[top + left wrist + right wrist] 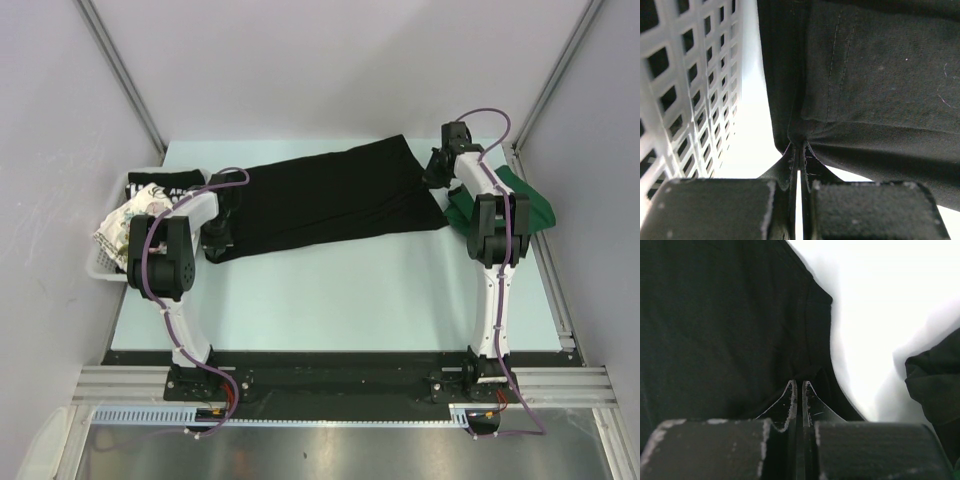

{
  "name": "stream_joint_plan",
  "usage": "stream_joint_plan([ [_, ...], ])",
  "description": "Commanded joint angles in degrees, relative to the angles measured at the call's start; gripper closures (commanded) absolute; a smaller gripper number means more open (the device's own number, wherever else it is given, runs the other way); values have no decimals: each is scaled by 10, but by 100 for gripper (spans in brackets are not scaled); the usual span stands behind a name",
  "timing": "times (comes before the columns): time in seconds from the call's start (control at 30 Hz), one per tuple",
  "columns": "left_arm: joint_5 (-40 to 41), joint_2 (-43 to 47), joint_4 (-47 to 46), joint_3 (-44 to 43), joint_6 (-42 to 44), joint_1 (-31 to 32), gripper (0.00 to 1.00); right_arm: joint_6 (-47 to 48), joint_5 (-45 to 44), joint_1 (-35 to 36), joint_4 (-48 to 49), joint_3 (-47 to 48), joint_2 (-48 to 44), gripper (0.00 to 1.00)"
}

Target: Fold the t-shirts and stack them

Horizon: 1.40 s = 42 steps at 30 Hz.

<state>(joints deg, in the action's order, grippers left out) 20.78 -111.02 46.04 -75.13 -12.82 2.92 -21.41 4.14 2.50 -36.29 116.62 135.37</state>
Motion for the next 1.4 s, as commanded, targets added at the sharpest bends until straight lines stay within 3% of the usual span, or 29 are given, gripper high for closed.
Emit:
stream_joint_plan([
  [0.0,9,5,6,-8,4,-11,100,13,8,4,25,48,-3,100],
  [0.33,10,3,9,-12,5,-11,100,25,24,4,7,142,46,100],
  [0.73,11,-2,11,-15,6,-11,100,36,51,12,32,142,79,100],
  [1.37,12,-7,12,-15,7,-11,100,19,80,19,51,222,121,100],
])
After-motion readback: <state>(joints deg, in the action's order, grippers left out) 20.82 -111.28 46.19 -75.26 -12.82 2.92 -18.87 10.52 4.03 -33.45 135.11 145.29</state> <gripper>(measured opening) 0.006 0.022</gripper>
